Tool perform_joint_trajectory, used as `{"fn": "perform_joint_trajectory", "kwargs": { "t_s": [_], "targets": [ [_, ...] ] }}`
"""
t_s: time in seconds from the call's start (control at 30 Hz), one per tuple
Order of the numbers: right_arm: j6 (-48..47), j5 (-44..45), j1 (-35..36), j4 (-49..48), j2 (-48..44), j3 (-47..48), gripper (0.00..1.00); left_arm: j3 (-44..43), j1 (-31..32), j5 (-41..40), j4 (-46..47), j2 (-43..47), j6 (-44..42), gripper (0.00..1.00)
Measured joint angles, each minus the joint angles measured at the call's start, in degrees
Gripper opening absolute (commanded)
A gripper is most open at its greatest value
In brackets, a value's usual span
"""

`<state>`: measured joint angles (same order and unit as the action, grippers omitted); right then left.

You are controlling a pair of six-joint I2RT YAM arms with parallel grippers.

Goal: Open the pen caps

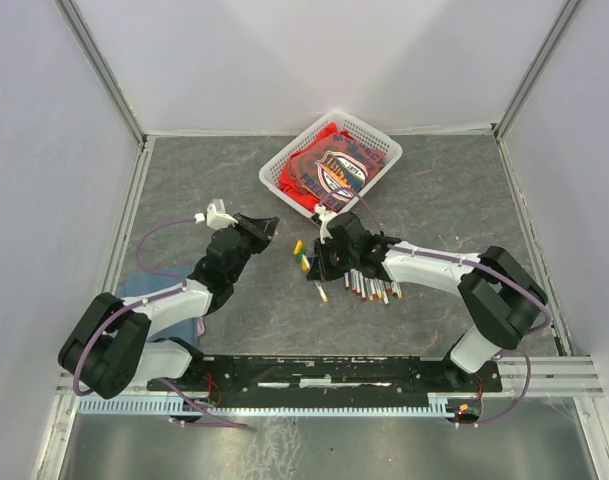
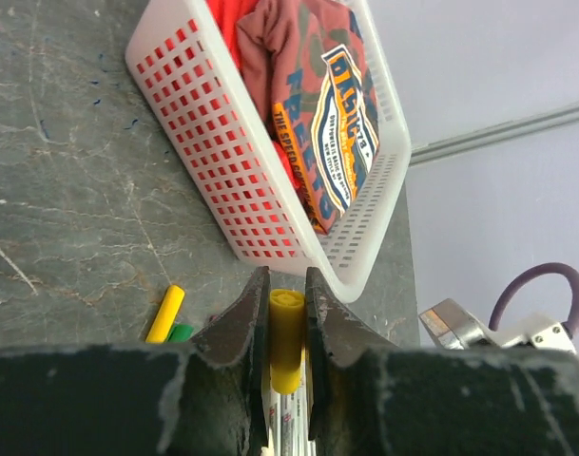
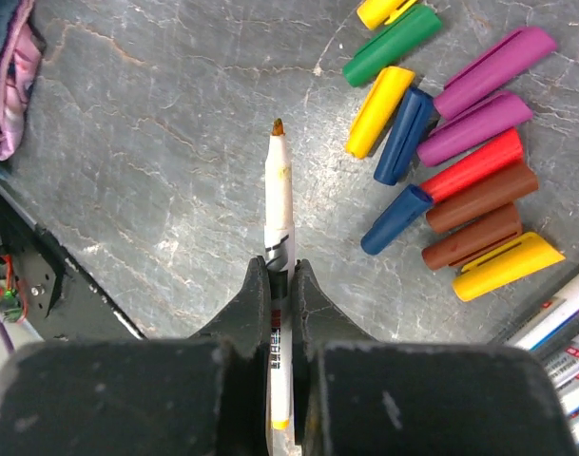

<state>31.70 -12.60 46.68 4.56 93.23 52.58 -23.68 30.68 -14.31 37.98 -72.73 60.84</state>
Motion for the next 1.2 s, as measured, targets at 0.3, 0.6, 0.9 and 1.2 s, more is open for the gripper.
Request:
{"fn": "perform_joint_trajectory", "kwargs": {
  "t_s": [0.3, 0.6, 0.9, 1.2],
  "targets": [
    [-0.4, 5.4, -1.0, 5.7, -8.4, -0.5, 0.02, -4.7, 1.7, 3.9, -6.3, -3.8, -7.6, 0.03],
    [-2.1, 19.6, -5.5, 17.6, -10.1, -0.5, 0.05, -12.4, 6.8, 3.6, -18.6, -13.3, -13.4, 0.06],
    [-3.6, 26.8, -9.6, 23.7, -9.5, -0.5, 0.05, -12.4, 6.8, 2.4, -22.0, -16.5, -14.1, 0.11],
    [-5.3, 29.9, -11.1, 25.5, -5.6, -0.5, 0.08, -12.5, 6.8, 2.4, -22.1, -18.8, -14.3, 0.24]
  ]
}}
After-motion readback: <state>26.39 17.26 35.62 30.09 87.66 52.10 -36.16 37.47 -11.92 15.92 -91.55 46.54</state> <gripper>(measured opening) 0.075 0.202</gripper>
